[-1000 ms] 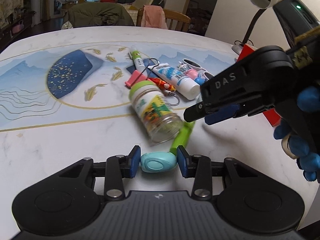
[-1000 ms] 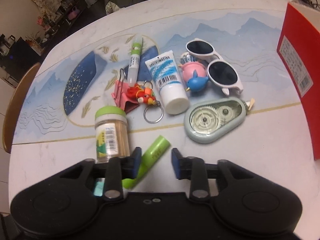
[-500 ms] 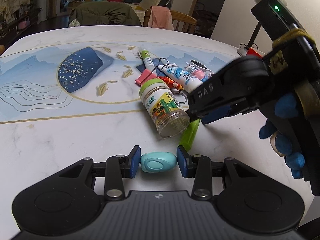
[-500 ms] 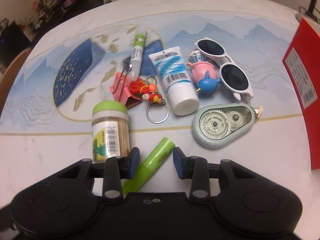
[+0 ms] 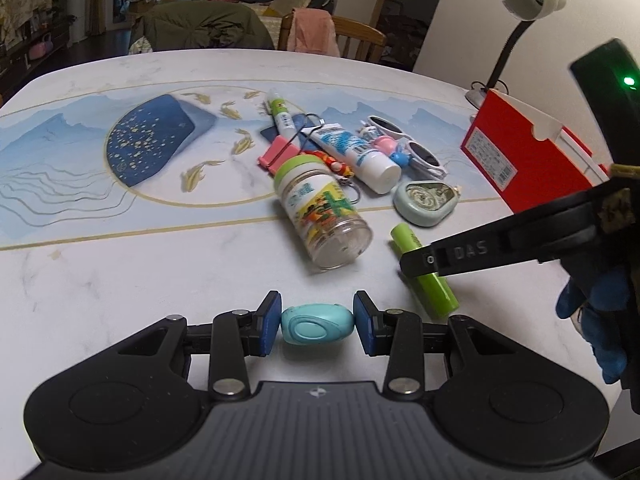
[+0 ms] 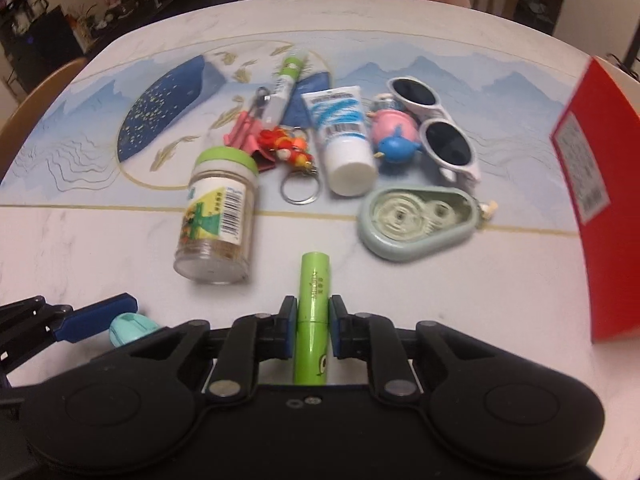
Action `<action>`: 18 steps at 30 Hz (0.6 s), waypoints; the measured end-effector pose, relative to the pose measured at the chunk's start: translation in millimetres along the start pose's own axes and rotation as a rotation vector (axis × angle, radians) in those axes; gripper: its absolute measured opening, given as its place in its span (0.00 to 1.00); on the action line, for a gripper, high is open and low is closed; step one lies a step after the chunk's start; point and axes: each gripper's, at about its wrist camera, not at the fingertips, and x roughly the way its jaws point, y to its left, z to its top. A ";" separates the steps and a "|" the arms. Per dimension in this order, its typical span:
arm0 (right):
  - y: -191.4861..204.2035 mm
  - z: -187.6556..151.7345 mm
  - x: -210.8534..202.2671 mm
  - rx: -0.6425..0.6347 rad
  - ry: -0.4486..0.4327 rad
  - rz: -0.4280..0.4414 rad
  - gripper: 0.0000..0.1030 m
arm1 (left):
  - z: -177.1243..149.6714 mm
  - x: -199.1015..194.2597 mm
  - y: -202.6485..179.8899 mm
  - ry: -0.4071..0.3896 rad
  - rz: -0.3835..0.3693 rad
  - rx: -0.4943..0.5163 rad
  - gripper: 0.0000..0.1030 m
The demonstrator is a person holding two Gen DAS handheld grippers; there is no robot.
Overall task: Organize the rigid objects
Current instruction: 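Grasp the teal eraser with the left tool while the right tool grasps the green highlighter, then carry both items into the red box and open both tools to release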
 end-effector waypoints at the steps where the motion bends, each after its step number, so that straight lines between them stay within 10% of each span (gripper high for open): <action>1: -2.8 -1.6 -4.4 0.008 -0.008 0.012 0.15 | 1.3 -0.5 -2.2 0.003 -0.005 0.004 0.37; 18: -79.9 -3.3 -103.6 0.142 -0.145 0.142 0.15 | 60.7 -26.7 -83.4 -0.025 -0.134 0.122 0.37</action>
